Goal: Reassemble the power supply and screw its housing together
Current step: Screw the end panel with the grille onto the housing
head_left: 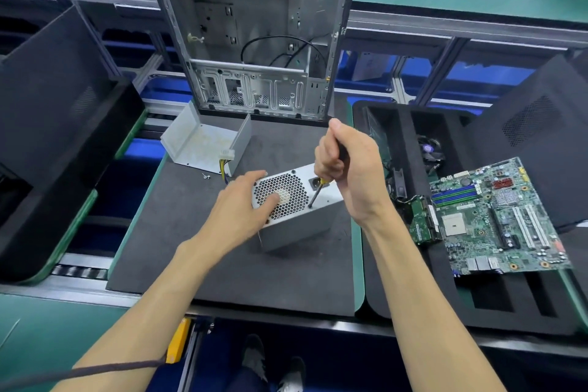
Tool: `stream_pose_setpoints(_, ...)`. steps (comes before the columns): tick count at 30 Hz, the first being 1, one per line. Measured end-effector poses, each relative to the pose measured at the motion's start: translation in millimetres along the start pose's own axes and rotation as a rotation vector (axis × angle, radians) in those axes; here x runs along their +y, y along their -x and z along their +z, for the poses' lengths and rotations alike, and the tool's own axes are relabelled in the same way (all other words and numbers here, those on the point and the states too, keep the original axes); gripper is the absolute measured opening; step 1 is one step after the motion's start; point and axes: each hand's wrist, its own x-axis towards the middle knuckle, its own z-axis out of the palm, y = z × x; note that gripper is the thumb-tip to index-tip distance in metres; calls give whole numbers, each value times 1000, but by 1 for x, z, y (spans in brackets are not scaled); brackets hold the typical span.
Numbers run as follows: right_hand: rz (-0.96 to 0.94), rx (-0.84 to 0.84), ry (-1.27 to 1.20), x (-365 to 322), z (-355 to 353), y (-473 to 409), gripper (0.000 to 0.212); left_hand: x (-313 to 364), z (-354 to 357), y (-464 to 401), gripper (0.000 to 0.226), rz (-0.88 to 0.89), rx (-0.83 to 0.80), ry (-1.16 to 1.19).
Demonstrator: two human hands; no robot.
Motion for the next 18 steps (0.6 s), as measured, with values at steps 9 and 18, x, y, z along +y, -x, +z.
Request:
stream_pose_setpoints(9,-72,236,352,14,32,18,33,-3,-16,-28,29,-39,-205,112)
stream_pose_setpoints(18,-113,-46,1027,-38,8,14,19,-10,-20,-42,31,6,-310,167)
